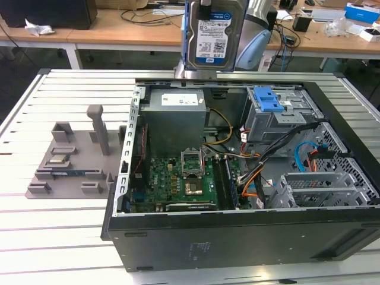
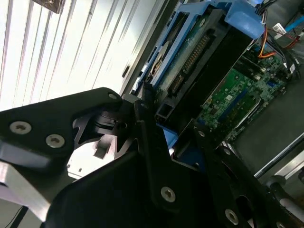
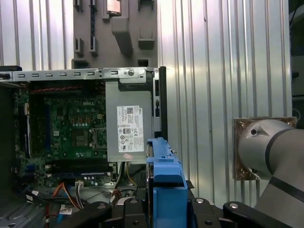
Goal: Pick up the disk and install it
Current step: 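Pick up the disk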
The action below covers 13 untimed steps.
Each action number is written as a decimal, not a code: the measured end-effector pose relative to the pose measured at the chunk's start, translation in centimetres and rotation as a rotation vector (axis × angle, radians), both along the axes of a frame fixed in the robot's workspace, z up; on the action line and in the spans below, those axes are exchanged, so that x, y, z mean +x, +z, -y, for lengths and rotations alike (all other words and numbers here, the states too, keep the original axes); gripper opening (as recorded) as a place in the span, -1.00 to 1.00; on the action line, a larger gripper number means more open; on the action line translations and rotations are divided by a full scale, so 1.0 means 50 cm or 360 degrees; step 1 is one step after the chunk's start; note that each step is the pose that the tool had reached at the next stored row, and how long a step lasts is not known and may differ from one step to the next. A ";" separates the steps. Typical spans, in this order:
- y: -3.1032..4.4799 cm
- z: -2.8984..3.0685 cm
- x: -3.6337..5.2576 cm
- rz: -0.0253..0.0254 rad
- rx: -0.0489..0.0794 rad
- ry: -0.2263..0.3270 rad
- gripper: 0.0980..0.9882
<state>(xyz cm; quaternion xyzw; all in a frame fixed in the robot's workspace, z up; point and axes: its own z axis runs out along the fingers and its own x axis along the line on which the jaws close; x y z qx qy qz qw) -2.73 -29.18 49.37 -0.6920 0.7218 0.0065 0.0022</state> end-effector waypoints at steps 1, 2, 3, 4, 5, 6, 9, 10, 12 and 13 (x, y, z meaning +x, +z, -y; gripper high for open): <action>0.000 0.000 0.008 0.00001 0.0000 0.0000 -0.40; 0.000 0.000 0.017 0.00002 0.0000 0.0000 -0.40; 0.000 0.000 0.025 0.00001 0.0000 0.0000 -0.40; 0.000 0.000 0.029 0.00001 0.0000 0.0000 -0.40; 0.000 0.000 0.033 0.00001 0.0000 0.0000 -0.40; 0.000 0.000 0.037 0.00001 0.0000 0.0000 -0.40; 0.000 0.000 0.054 0.00002 0.0000 0.0000 -0.40; 0.000 0.000 0.058 0.00001 0.0000 0.0000 -0.40; 0.000 0.000 0.068 0.00001 0.0000 0.0000 -0.40; 0.000 0.000 0.073 0.00001 0.0000 0.0000 -0.40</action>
